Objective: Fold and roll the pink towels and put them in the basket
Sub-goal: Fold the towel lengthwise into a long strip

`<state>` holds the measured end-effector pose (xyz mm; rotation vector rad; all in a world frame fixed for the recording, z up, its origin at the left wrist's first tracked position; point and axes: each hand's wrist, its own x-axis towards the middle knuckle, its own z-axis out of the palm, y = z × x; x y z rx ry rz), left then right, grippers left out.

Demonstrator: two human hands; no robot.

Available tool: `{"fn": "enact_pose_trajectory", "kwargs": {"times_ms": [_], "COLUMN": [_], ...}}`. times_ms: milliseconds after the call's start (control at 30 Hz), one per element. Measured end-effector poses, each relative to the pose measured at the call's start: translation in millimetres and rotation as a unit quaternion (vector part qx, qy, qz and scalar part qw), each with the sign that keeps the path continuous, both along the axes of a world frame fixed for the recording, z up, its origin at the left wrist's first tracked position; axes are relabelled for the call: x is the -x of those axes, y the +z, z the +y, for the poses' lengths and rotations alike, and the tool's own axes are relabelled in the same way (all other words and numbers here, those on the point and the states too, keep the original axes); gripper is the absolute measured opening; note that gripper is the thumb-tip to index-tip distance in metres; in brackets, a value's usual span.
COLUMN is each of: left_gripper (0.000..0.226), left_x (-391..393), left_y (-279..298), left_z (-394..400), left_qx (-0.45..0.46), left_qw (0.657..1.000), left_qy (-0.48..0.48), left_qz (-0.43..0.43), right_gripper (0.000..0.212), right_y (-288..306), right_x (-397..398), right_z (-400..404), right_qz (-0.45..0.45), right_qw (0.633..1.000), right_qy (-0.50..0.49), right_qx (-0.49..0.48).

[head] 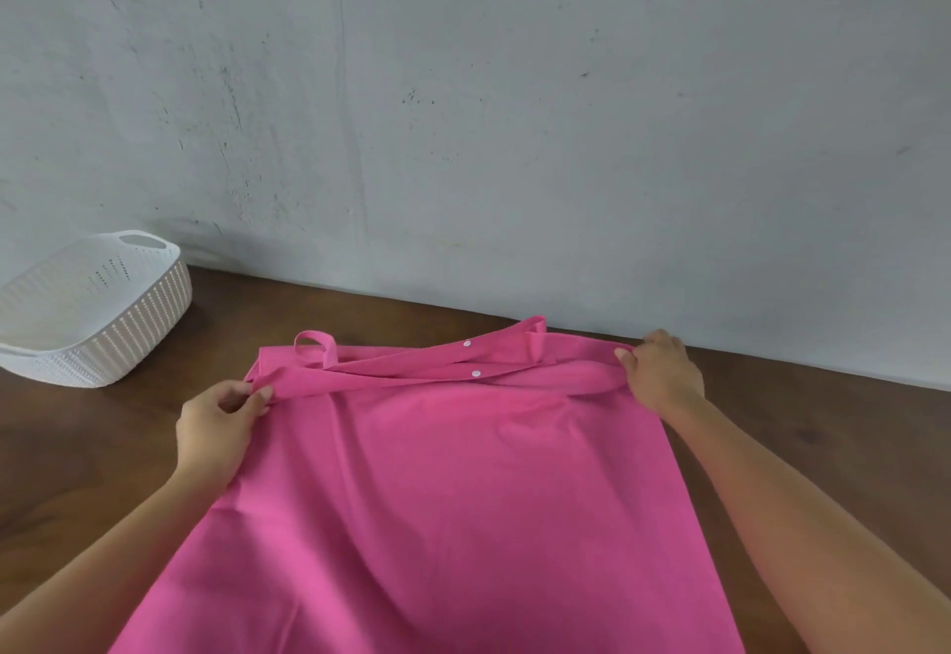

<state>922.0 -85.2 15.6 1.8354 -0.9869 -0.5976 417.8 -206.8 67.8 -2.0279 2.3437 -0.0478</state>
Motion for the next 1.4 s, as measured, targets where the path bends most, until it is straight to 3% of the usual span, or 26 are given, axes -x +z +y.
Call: {"fn": "enact_pose_trajectory", "kwargs": {"times_ms": [200,367,667,1067,1200,1300,1400], "left_gripper": [0.011,0.01,0.014,0.014,0.012,0.011,0.011], "left_x": [6.0,9.7,11.8,10.3,9.1,5.7,3.3], "left_y": [1.9,3.3,1.4,-0.4,0.4,0.1,1.1], "left_z": [5.4,3.2,1.4,3.1,3.9,3.2,2.4], "left_qx": [0.017,0.017,0.023,0.022,0.011,0.004,-0.004], "left_qw": [1.0,0.999,0.999,0.999,1.0,1.0,1.0], "left_qy": [0.012,0.027,0.041,0.023,0.022,0.021,0.023], "left_qz": [-0.011,-0.009,-0.016,-0.028,-0.015,-0.006,0.011], "right_gripper": [0.016,0.021,0.04,0.036,0.037,0.025,0.026], "right_y": [-5.7,-6.4,-3.2,21.1,15.8,4.4,-3.5], "right_x": [3.4,12.1,59.5,110.9,104.1,95.0,94.8], "right_z": [-32.4,-41.3,-23.4,65.9,86.5,96.7,101.1], "right_qz": [-0.128,-0.17,0.003,0.069,0.192,0.268,0.248], "right_qw": [0.991,0.984,0.992,0.993,0.978,0.962,0.958], "right_qy": [0.014,0.032,0.124,0.076,0.064,0.059,0.103], "right_qx": [-0.039,-0.032,0.014,-0.055,-0.05,0.004,0.098]}}
